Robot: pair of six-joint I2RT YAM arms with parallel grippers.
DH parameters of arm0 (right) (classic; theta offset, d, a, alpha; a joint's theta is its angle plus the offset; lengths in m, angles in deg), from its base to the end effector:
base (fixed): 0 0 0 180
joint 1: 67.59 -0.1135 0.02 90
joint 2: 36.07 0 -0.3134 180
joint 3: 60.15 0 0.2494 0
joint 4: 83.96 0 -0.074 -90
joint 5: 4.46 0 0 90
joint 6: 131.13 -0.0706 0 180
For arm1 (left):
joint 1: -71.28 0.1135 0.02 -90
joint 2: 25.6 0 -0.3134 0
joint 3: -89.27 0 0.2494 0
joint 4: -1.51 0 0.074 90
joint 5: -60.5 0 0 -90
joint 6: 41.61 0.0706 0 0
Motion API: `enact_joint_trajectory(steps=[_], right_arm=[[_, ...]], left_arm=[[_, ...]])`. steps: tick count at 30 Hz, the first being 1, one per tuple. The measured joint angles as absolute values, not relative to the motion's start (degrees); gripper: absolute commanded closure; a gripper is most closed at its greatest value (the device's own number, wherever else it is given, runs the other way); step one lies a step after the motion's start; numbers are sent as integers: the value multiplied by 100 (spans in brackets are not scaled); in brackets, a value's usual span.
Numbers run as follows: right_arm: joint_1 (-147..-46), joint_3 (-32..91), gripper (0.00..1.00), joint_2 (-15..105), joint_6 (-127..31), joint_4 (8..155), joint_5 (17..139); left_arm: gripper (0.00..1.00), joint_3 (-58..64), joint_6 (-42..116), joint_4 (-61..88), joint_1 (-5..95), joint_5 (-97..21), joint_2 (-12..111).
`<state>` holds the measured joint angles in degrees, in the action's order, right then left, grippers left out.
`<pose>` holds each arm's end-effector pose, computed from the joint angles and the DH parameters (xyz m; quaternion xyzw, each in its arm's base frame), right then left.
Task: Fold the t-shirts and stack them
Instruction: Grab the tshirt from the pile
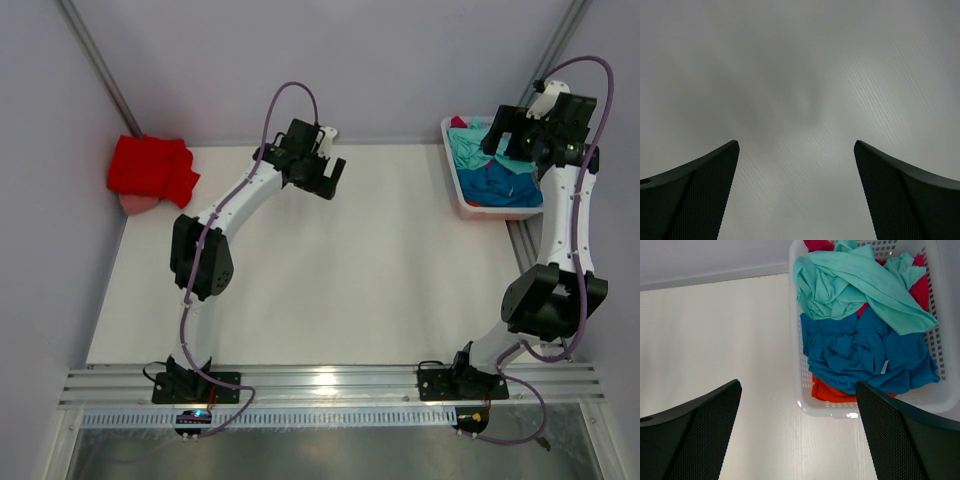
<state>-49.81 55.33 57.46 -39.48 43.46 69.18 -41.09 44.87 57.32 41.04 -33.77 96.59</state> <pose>0.3799 -0.1009 0.4473 0.0509 0.8613 0.0391 0.5040 0.4562 -0.2720 0.3075 0.2284 0.9035 -0.1381 0.3354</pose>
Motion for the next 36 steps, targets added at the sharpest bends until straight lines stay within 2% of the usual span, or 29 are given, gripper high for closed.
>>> enact_joint_trajectory(steps=[4, 9, 18, 28, 36], right_arm=[[-4986, 5588, 1, 5901, -3795, 4449, 6642], [-4881, 6888, 1, 7241, -3736, 4239, 6373], [-4758, 7974, 1, 9276, -2923, 3811, 7044], [-4787, 8189, 1, 9534, -2219, 4056, 7482], [-4848, 8058, 1, 9641, -1625, 5284, 8338]], left_arm=[[1, -4109, 4546, 5736, 4104, -3423, 9659], [1, -4133, 4613, 5776, 4106, -3093, 9659], [1, -4732, 4845, 6171, 4185, -2203, 9790], [1, -4686, 5363, 6691, 4200, -1757, 9792], [1, -4667, 5479, 6700, 4202, -1344, 9792]])
